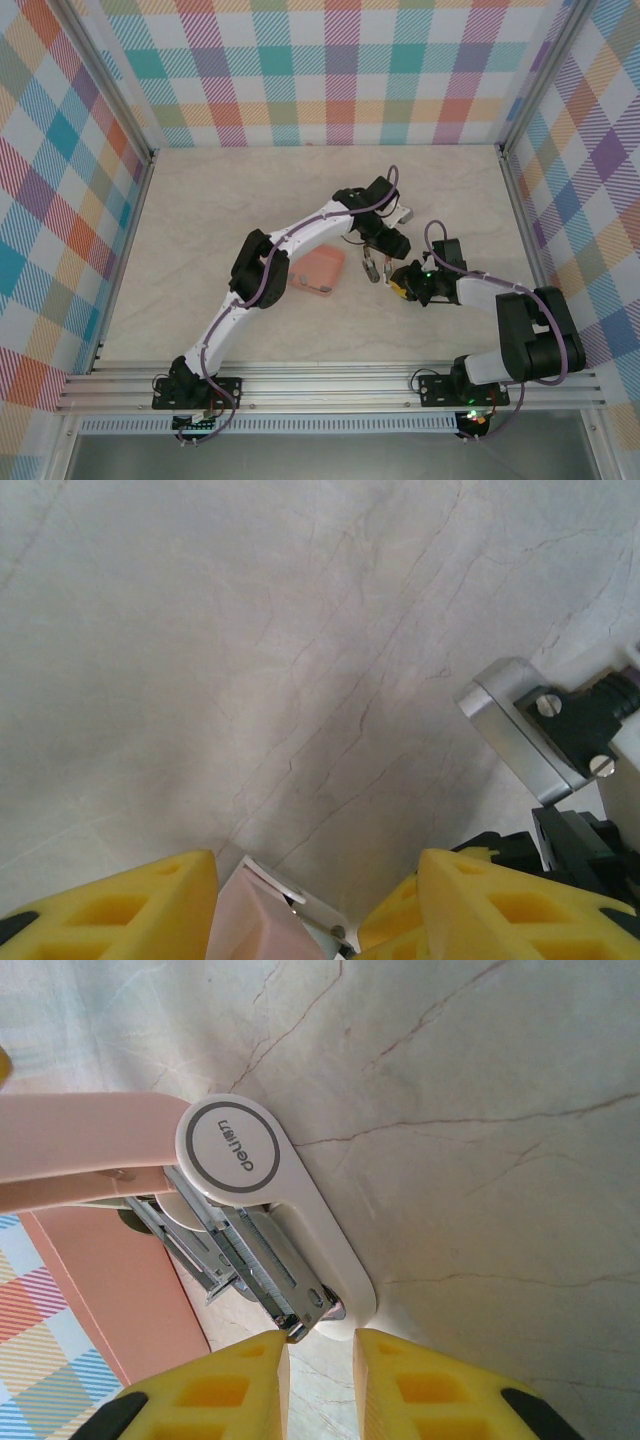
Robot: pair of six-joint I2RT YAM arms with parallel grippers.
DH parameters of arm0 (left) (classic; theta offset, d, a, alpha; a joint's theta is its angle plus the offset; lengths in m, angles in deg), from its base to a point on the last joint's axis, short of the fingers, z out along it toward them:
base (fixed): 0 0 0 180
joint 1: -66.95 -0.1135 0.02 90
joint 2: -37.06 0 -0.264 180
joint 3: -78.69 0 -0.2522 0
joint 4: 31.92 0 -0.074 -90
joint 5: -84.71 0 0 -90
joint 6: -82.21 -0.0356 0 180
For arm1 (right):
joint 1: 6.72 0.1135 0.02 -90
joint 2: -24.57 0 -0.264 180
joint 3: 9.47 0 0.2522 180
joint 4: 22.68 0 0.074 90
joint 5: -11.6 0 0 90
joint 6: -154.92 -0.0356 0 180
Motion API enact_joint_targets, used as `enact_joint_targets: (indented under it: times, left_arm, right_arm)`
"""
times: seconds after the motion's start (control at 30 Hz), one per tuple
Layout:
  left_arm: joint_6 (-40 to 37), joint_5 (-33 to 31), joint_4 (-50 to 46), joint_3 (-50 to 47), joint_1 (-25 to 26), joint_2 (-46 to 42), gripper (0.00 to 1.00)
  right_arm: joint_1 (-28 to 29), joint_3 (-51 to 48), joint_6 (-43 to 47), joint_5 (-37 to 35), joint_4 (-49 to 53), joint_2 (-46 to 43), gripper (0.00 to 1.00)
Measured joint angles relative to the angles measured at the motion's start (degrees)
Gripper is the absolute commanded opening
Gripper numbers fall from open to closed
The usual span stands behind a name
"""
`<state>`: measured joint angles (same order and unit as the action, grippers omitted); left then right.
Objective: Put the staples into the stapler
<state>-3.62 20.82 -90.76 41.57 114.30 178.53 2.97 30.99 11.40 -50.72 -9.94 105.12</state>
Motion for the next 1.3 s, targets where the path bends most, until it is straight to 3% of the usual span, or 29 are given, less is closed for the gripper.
enact_joint_targets:
  times: [0.73,1.3]
  left_arm:
    - [0.04,0.96,1.53,-6.99,0.68,-4.98,0.49]
    - [0.37,1.92,3.21,-12.04,0.76,-7.23,0.37]
  right_arm:
    - [0.00,0.00,0.42,-1.09,1.14,-1.01,0.21]
    - [0.00,0.00,0.44,-2.21,2.36,-2.03,0.21]
